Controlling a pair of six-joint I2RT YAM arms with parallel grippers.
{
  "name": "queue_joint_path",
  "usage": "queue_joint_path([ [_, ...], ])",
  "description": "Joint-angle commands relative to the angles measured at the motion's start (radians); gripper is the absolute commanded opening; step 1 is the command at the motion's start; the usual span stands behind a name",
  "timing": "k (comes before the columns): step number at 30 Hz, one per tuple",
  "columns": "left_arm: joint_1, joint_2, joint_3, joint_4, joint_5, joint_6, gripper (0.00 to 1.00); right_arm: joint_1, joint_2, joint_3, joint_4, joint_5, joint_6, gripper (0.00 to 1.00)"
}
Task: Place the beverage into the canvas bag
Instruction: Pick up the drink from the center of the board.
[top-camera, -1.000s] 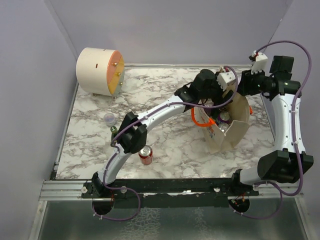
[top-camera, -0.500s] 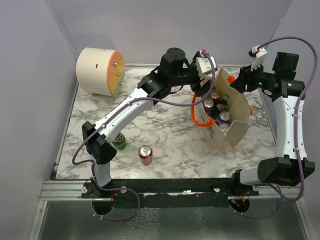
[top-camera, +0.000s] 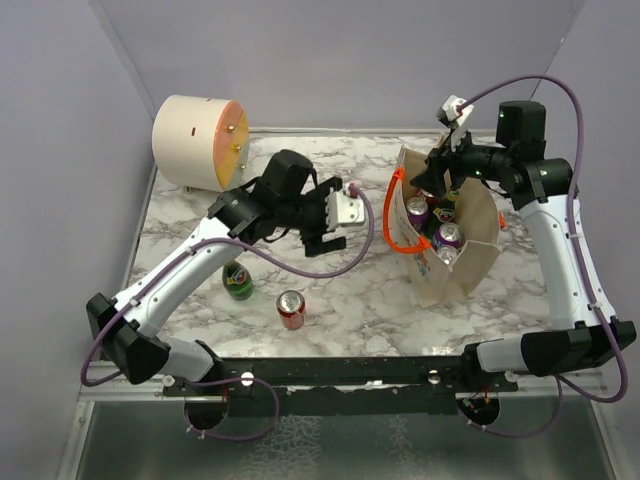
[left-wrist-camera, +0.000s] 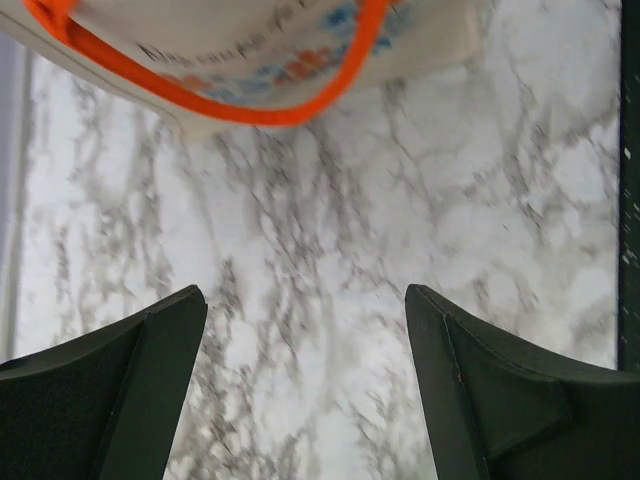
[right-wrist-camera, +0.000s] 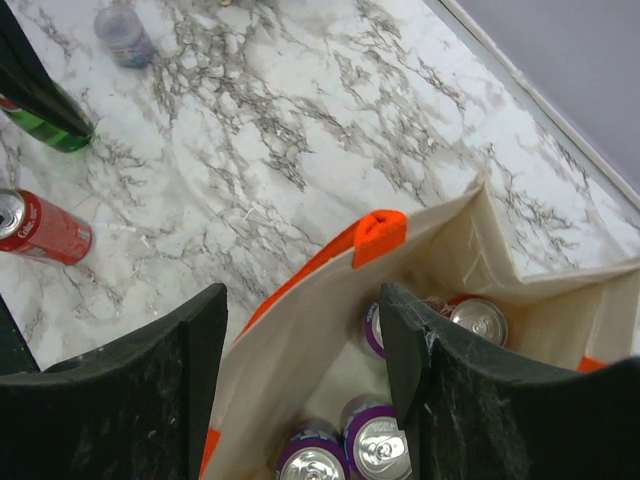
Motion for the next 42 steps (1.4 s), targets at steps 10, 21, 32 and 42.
queue_joint_path([
  [10,0.392,-0.278,-0.251,-0.066,-0.105,-0.200,0.85,0.134,0.069,0.022,0.101,0.080,0.051,0.71],
  [21,0.728,-0.385,-0.251,-0.245,-0.164,-0.343,0.85,0.137,0.061,-0.012,0.123,0.109,0.053,0.71],
  [32,0.739,-0.381,-0.308,-0.393,-0.090,-0.294,0.84,0.137,0.057,-0.032,0.130,0.122,0.047,0.71],
  [42,0.679,-0.279,-0.324,-0.437,-0.110,-0.239,0.67,0.137,0.027,-0.072,0.130,0.148,0.031,0.71],
])
